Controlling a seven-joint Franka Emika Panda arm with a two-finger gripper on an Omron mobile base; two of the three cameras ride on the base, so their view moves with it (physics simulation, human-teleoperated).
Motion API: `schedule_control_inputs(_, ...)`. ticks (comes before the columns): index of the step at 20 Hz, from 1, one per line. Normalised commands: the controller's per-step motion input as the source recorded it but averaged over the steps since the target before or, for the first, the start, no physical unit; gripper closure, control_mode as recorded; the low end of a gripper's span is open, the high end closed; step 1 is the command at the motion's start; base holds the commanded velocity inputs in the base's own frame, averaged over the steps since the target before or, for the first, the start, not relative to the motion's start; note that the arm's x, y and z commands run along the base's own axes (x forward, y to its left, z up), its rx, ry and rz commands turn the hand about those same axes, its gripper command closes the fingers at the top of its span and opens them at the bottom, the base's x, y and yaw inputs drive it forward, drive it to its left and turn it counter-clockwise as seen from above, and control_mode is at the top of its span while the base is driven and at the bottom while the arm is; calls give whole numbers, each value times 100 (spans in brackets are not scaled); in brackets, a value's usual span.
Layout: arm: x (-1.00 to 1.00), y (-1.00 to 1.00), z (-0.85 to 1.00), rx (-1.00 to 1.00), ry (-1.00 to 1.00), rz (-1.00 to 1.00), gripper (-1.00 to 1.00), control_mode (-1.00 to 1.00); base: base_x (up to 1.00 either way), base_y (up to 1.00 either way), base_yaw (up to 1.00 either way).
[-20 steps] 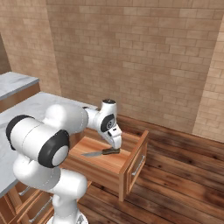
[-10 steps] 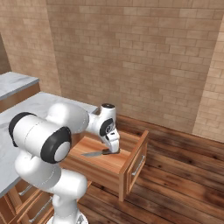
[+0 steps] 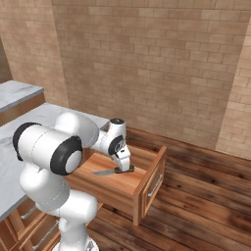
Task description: Pick up the knife from the drawer and place it on the cutting board. Then place the meat from the plate to the cutting board.
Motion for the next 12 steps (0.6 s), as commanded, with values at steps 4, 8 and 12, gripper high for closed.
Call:
schedule_control_inputs(4, 13, 13, -17, 0, -9, 0, -100, -100, 0, 0, 0)
schedule_control_inputs(8, 9, 12, -20, 0, -12, 0, -100, -100, 0, 0, 0)
schedule_control_inputs(12, 10, 6, -29, 0, -4, 0, -100, -100, 0, 0, 0)
